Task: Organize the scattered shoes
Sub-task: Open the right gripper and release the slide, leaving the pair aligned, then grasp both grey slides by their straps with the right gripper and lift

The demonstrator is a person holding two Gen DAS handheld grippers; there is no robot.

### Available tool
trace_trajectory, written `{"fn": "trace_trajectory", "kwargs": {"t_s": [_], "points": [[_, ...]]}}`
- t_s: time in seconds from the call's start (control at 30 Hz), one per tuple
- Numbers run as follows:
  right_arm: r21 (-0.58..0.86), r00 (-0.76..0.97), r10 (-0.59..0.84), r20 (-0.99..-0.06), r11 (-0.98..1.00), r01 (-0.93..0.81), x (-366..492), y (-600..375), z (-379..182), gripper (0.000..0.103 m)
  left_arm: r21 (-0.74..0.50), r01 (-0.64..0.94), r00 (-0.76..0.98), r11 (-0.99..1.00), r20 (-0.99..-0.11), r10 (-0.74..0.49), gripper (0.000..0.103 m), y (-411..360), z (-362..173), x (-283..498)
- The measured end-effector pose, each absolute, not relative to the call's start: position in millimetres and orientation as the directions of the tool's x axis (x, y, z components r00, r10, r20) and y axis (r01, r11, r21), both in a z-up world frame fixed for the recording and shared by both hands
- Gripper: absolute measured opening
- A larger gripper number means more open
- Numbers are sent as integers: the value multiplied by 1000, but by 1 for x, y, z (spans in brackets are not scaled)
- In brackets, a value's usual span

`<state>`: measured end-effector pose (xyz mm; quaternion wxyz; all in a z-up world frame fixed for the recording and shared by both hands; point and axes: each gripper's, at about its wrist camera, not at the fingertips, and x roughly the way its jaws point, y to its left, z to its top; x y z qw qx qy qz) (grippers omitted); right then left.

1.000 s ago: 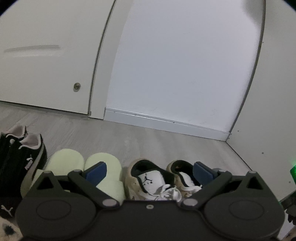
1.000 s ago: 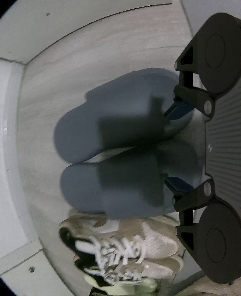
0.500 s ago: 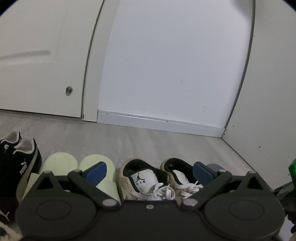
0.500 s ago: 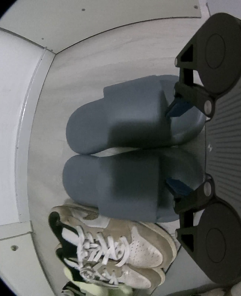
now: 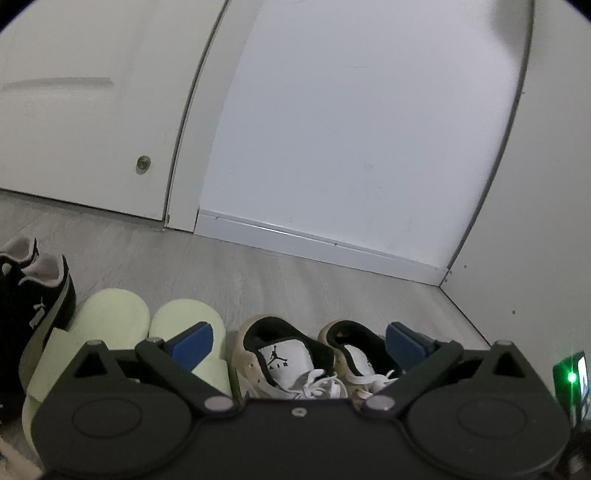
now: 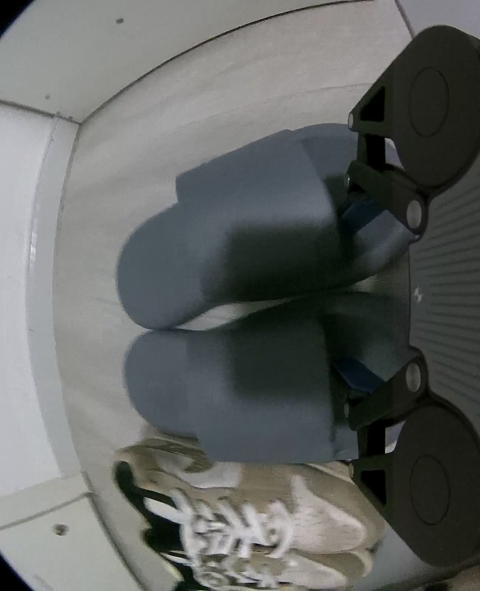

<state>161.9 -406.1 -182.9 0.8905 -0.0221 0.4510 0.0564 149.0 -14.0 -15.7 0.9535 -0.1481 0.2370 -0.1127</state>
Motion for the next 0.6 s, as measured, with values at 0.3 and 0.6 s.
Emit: {"fn": "trace_trajectory", "kwargs": {"t_s": [0.3,0.6], "points": [[-165,759,97,-644,951,-262,144,-389,-191,59,-323,143,871,935,-408,-274,101,-12,-15,145],[-219,816,43,-577,954,-205,164,-386,-185,24,-316,123,877,941,-409,-252,101,-8,-15,144]]}}
